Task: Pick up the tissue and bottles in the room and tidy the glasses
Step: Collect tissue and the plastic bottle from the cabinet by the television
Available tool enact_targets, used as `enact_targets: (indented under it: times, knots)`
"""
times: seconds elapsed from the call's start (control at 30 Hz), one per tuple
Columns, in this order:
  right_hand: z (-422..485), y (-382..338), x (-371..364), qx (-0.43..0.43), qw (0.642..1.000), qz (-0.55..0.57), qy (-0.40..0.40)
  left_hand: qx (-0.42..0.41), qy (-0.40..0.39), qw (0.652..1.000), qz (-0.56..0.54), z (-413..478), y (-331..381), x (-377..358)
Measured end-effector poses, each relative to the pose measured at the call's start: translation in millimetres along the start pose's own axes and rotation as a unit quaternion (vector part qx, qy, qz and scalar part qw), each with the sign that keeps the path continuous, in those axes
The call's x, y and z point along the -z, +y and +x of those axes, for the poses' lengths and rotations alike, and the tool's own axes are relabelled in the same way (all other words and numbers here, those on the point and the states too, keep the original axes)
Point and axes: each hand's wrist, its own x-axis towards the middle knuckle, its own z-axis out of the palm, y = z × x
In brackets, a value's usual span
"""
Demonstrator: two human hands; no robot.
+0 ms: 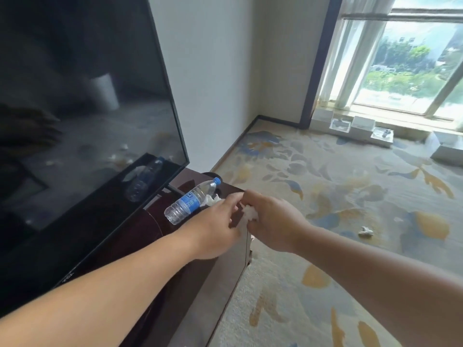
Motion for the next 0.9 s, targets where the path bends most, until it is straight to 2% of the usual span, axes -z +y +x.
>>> enact_targets:
  times: [0.17, 0.3, 0.63, 0.9]
  knots:
    - [58.0, 29.6, -5.8, 0.025, 0.999, 0.001, -0.048, 0.077, 0.046, 0.988, 0.127, 44.5, -34.5, 16.1]
    - [102.7, 43.8, -22.5, -0.007, 0.998, -0.006, -0.067, 0.098, 0.089, 0.974, 0.186, 75.6, -68.7, 32.8]
    - [170.2, 67.2, -101.2, -0.084, 0.987, -0.020, -0.136, 0.112, 0.083, 0.962, 0.235, 144.1, -156.8, 46.1]
    - [216.2, 78.2, -168.7, -0.053, 0.980, -0.089, -0.167, 0.125, 0.086, 0.956, 0.250, 166.9, -201.0, 38.3]
